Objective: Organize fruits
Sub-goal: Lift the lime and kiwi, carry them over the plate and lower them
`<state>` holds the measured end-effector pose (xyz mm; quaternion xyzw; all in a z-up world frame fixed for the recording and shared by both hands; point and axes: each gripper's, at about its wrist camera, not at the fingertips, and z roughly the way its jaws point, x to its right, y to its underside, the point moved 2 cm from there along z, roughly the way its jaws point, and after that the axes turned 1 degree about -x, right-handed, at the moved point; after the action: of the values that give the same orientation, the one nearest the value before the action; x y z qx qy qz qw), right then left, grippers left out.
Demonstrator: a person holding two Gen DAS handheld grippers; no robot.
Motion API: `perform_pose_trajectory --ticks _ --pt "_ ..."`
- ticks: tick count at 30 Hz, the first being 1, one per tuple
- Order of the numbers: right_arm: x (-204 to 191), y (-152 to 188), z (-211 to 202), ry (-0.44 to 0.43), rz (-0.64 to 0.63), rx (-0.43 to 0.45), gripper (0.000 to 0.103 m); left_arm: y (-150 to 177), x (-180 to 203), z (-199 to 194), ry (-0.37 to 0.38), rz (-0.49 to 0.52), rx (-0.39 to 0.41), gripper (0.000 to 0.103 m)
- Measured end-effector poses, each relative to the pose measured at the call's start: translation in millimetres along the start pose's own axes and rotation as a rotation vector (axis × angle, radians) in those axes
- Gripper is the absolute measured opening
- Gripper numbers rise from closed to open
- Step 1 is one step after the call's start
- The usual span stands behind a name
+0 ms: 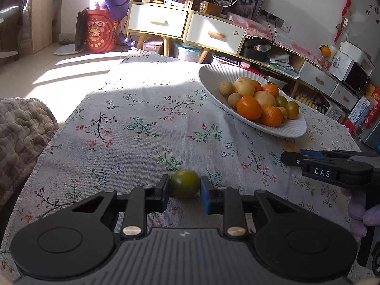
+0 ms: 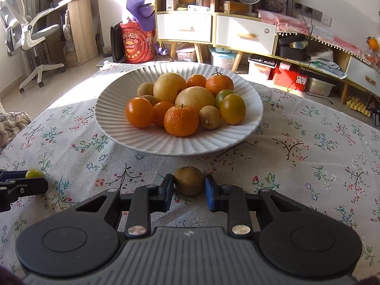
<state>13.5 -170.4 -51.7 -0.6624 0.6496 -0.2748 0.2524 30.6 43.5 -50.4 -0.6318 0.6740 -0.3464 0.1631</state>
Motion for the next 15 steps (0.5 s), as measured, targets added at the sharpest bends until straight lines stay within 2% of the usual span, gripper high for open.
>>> perform_pose_trajectory --ticks 4,15 --pt "6.7 -1.0 -11.3 0.003 0.017 -0.011 0.025 -2.3 6.0 -1.4 0.034 0.01 -0.004 0.016" --pt "16.8 -11.5 -26.6 -0.048 0.086 0.041 0.025 -19.9 39.2 -3.6 0.129 0.058 0.035 0.015"
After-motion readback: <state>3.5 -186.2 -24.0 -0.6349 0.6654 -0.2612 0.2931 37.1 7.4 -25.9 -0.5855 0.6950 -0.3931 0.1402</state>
